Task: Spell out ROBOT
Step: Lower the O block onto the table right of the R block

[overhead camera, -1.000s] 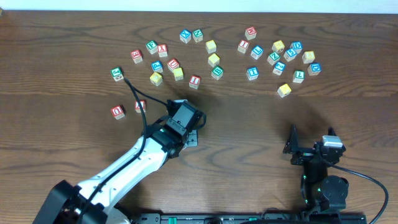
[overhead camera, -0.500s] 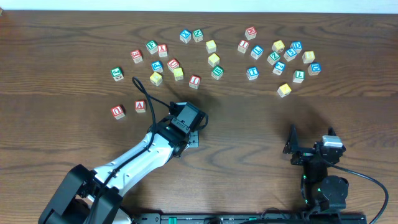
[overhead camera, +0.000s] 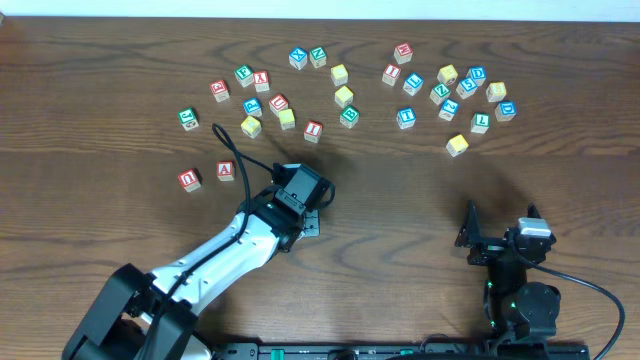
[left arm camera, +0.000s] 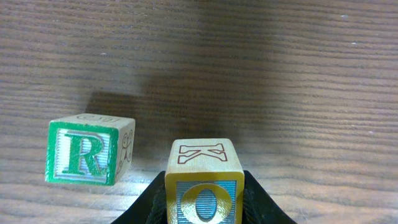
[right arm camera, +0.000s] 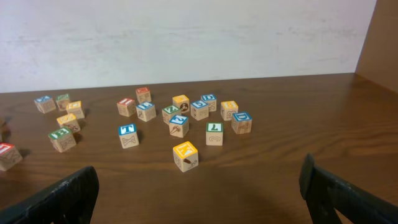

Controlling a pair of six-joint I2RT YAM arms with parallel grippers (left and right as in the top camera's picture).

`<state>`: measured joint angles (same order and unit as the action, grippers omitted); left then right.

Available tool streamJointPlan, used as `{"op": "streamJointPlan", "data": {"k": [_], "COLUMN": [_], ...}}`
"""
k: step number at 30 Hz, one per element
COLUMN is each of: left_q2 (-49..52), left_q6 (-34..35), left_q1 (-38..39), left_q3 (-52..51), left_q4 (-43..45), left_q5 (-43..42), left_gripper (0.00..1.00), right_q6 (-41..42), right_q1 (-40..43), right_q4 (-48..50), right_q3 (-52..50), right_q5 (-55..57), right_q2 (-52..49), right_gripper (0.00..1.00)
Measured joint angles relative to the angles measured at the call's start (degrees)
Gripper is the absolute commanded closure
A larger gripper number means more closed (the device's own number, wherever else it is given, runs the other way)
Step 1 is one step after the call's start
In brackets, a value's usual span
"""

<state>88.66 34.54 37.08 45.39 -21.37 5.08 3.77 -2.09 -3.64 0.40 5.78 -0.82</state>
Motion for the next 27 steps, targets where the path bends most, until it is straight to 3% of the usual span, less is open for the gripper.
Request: {"op": "streamJointPlan", "data": {"k": [27], "left_q2": [1.4], "left_q6": [-3.1], "left_q1": [0.0], "left_q3": [-0.1], "left_q4": [1.5], "left_q5": [1.9], "left_gripper": [0.92], "right_q6": [0.0], "right_q1": [0.0], "right_q4": [0.0], "right_q3": [0.0], "right_q5": [0.0], "right_q2": [0.0], "right_gripper": [0.01]}}
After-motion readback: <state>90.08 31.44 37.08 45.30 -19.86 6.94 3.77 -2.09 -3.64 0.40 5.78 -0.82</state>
